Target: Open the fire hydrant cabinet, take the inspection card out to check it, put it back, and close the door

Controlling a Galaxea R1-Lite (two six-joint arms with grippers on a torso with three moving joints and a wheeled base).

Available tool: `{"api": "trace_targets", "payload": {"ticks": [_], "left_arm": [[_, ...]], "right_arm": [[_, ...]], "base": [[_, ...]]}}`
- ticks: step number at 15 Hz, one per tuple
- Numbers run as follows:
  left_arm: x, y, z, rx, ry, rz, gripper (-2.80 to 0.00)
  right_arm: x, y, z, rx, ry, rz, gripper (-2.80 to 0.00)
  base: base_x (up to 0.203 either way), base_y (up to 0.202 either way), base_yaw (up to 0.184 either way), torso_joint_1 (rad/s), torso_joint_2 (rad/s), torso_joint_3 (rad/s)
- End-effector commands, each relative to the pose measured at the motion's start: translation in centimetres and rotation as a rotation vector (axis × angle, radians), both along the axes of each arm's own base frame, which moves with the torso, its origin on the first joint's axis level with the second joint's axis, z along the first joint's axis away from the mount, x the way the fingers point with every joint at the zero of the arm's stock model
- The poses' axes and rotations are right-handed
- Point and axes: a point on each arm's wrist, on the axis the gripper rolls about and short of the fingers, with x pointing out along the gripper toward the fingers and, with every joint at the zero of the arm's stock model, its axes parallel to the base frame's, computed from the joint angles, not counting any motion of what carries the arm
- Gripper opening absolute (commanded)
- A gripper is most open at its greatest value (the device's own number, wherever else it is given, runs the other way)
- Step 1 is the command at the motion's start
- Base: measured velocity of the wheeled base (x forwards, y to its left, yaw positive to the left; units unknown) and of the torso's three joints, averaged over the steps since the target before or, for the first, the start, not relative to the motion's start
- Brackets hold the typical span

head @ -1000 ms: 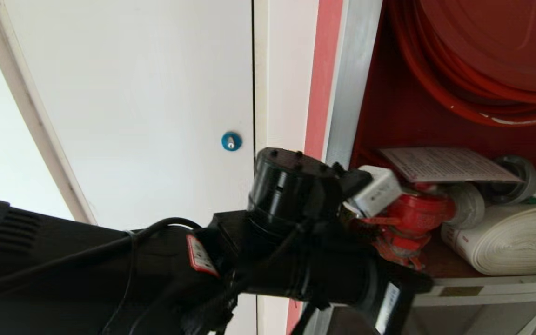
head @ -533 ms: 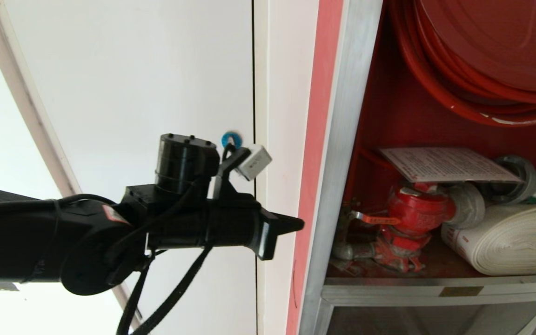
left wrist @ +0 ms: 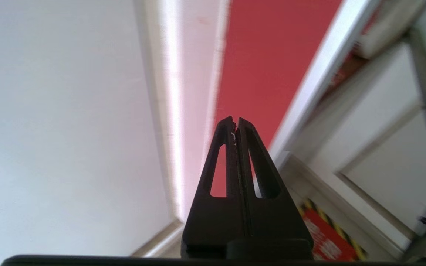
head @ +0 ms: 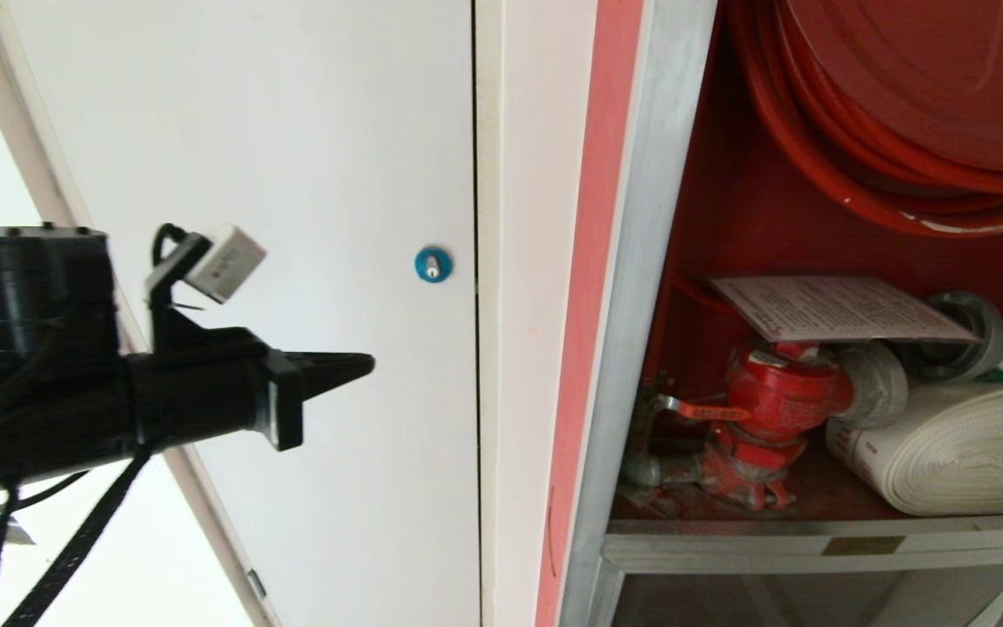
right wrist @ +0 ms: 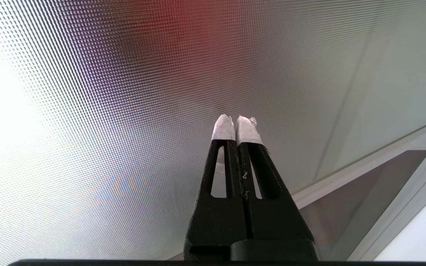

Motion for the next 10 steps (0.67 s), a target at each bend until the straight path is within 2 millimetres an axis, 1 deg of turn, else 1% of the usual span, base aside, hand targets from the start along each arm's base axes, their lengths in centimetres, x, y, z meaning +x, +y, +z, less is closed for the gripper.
{"api": "trace_targets", "payload": {"ticks": [1,2,4,5,7,8,10], "left_arm": [[-3.5,3.6,1.6,-0.01,-0.109,0.124,-2.8],[-4.9,5.2,1.4,0.001,-0.138,0.197,-2.8],[-7.6,7.3,1.0,0.021,-0.187,0.328,-2.8],[-9.3,8.2,0.7,0.044,-0.228,0.401,-2.8],[-12.2,8.8,0.0,0.06,-0.285,0.484,-2.8],[-13.8,8.6,-0.2,0.034,-0.309,0.481,-2.8],[-16.5,8.0,-0.9,-0.032,-0.305,0.415,-2.8]], "right_arm": [[0.0,0.0,-0.1,0.0,0.004,0.0,-2.8],[0.0,0.0,-0.1,0.0,0.004,0.0,-2.8],[0.0,0.0,-0.1,0.0,0.004,0.0,-2.8],[0.0,0.0,-0.1,0.0,0.004,0.0,-2.8],[0.0,0.0,-0.1,0.0,0.004,0.0,-2.8],[0.0,0.0,-0.1,0.0,0.004,0.0,-2.8],[0.0,0.0,-0.1,0.0,0.004,0.0,-2.8]], "base": [[0.0,0.0,0.0,0.0,0.0,0.0],[0.0,0.0,0.0,0.0,0.0,0.0],[0.0,0.0,0.0,0.0,0.0,0.0],[0.0,0.0,0.0,0.0,0.0,0.0],[0.0,0.0,0.0,0.0,0.0,0.0],[0.0,0.0,0.0,0.0,0.0,0.0],[0.0,0.0,0.0,0.0,0.0,0.0]]}}
